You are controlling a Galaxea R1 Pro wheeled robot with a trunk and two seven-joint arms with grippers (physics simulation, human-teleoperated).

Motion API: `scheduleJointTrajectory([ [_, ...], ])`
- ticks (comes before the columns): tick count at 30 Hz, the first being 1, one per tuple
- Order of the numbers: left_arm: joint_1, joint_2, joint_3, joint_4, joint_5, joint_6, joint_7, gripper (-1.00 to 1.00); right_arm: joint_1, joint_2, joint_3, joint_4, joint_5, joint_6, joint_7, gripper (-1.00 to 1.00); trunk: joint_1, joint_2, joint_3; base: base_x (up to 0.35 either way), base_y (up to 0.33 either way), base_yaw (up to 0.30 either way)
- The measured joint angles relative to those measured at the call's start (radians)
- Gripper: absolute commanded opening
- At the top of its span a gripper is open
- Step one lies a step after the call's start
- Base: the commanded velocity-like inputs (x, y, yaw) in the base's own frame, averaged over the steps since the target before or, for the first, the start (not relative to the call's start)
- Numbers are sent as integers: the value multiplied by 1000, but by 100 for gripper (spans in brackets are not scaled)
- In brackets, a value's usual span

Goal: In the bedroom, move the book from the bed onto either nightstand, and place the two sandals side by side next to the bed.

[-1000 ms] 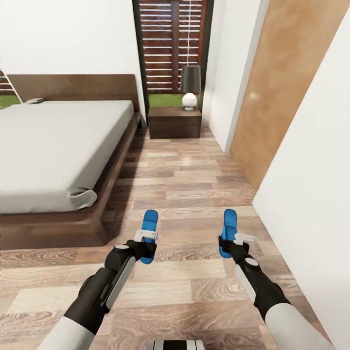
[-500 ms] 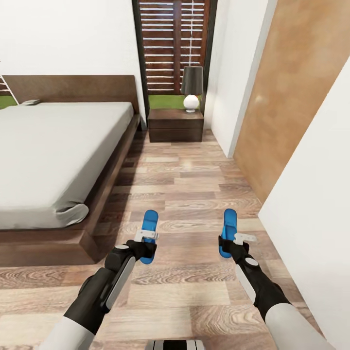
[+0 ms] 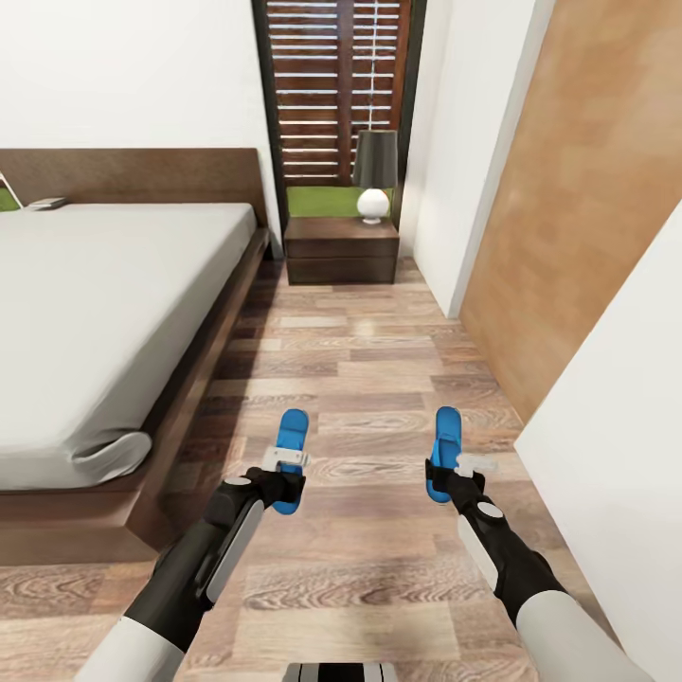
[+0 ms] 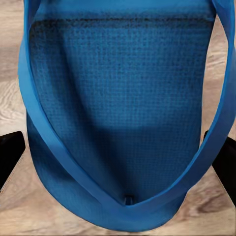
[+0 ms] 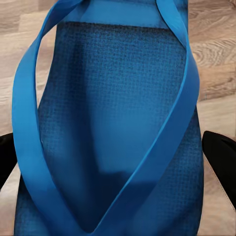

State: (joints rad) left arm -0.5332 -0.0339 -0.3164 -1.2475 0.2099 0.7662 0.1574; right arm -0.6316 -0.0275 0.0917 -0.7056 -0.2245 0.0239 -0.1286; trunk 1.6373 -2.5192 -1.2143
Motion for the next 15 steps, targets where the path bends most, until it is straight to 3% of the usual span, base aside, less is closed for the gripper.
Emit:
scheduleJointTrajectory([
  [15, 0, 0, -1, 0, 0, 0, -1, -100, 0, 0, 0, 1, 0, 2, 0, -100, 0, 0, 0, 332, -25, 0],
])
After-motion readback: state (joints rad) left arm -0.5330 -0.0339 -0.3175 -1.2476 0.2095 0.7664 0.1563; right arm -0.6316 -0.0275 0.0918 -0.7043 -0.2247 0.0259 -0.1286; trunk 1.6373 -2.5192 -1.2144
